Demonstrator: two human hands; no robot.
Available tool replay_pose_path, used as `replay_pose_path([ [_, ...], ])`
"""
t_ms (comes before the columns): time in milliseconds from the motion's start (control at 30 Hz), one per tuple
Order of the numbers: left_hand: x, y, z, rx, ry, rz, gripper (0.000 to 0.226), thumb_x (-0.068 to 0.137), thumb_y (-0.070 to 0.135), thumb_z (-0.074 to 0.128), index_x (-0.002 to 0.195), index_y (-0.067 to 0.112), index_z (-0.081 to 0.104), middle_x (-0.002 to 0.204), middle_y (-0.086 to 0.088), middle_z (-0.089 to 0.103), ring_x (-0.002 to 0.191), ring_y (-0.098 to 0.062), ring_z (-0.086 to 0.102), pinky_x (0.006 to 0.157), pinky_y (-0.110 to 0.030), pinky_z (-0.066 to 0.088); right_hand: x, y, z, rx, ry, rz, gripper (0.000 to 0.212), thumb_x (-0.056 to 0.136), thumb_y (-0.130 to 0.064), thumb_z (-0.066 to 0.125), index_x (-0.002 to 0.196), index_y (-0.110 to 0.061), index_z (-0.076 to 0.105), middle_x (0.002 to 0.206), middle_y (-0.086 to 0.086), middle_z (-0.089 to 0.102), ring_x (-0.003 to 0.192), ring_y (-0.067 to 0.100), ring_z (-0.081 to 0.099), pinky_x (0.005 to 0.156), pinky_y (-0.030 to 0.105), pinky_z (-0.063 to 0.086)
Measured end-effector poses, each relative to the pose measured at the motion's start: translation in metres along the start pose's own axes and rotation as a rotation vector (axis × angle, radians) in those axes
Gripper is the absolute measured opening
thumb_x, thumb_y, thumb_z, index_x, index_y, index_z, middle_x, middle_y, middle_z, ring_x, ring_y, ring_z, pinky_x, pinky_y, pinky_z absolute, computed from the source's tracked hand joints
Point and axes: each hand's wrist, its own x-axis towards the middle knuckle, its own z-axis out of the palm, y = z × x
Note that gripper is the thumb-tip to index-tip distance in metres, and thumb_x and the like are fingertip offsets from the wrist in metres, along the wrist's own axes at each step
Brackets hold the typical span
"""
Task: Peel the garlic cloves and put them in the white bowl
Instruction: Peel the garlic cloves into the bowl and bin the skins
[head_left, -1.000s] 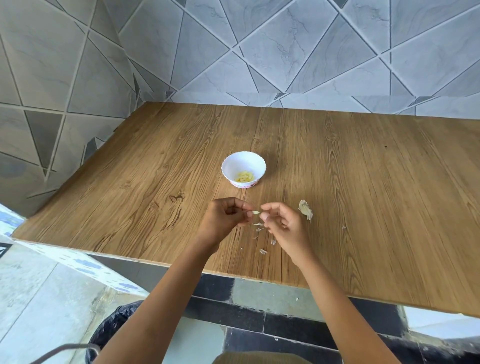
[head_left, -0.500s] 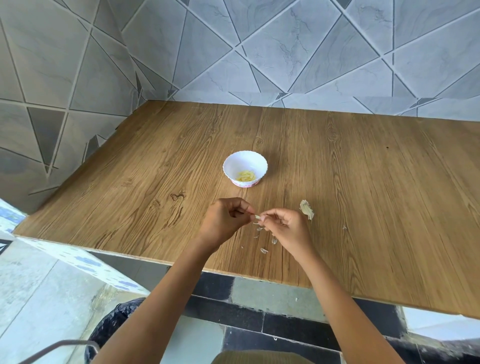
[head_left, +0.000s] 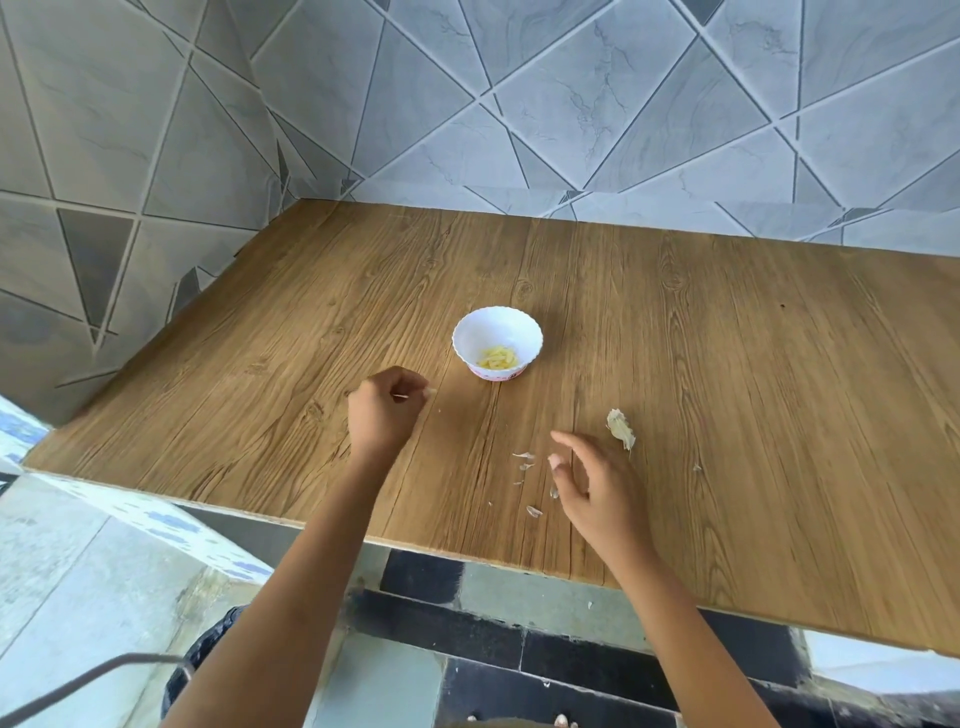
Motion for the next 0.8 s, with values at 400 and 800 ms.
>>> replay_pose_path([
  [400, 0.011, -0.019, 0.006, 0.251, -0.016, 0.207, 0.023, 0.082, -0.002, 0.053, 0.093, 0.003, 0.073, 0.093, -0.012, 0.072, 0.078, -0.028, 0.065, 0.067, -0.03, 0.05, -0.027, 0.01, 0.003, -0.16, -0.052, 0.121, 0.045, 0.092, -0.037, 0.053, 0.126, -0.007, 0.058, 0.127, 0.009, 0.06, 0.12, 0.027, 0.054, 0.097, 0.047, 0.048],
  [800, -0.065, 0.011, 0.047, 0.705, -0.362, 0.523, 0.039, 0.089, -0.009, 0.04, 0.122, 0.006, 0.055, 0.123, -0.009, 0.051, 0.109, -0.024, 0.056, 0.082, -0.028, 0.05, -0.03, 0.007, 0.004, -0.239, 0.03, 0.17, 0.039, 0.091, -0.026, 0.058, 0.125, -0.005, 0.059, 0.123, 0.011, 0.063, 0.113, 0.029, 0.06, 0.091, 0.044, 0.051],
])
